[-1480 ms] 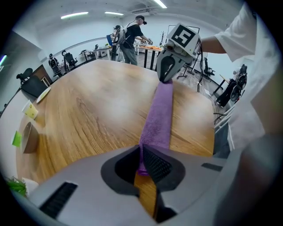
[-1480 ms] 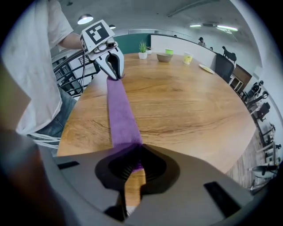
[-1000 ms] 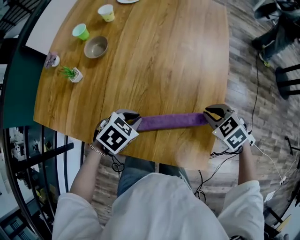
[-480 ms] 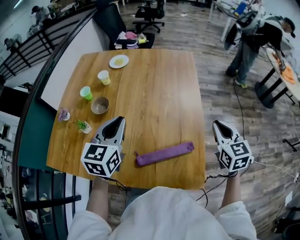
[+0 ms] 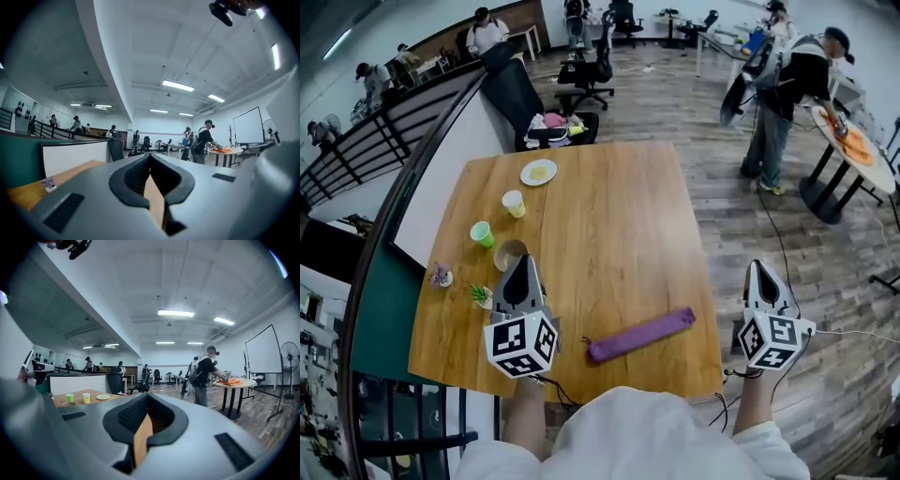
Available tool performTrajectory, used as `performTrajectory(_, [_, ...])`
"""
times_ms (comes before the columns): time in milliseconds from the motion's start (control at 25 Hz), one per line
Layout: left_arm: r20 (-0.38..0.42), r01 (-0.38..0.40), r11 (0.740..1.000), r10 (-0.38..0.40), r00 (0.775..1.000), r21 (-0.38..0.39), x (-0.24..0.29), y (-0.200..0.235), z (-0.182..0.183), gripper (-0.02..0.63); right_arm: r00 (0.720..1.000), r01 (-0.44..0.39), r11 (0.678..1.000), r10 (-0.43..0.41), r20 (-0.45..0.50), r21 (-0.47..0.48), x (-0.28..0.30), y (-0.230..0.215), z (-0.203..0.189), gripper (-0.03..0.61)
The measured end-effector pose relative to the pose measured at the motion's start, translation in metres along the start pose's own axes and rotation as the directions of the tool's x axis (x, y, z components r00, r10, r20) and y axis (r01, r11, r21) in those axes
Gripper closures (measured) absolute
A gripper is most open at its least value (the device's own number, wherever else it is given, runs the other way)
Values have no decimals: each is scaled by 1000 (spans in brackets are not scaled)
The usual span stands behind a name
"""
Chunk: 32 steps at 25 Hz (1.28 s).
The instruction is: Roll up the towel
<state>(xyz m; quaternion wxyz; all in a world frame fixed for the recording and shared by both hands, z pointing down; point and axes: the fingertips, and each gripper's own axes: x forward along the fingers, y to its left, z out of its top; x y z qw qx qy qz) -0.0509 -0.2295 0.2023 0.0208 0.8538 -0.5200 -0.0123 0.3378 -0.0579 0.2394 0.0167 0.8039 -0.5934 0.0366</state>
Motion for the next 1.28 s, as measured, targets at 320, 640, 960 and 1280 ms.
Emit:
performTrajectory(320, [-23, 4, 1000, -4, 1000, 11, -6, 9, -6, 611, 999, 31, 999, -31, -5, -38, -4, 8, 3, 578])
performTrajectory(640, [-29, 14, 1000, -14, 999, 7, -6, 11, -8, 611, 999, 32, 997, -33, -11, -73, -2, 18, 7, 578])
performTrajectory(960, [-38, 21, 1000, -22, 999, -21, -8, 11, -14, 611, 1000, 18, 997, -19, -14, -80, -5, 25, 7, 580])
performTrajectory(1280, [-44, 33, 999, -34, 998, -20, -8, 7, -17, 611, 1000, 17, 997, -18, -21, -78, -7, 26, 3, 578])
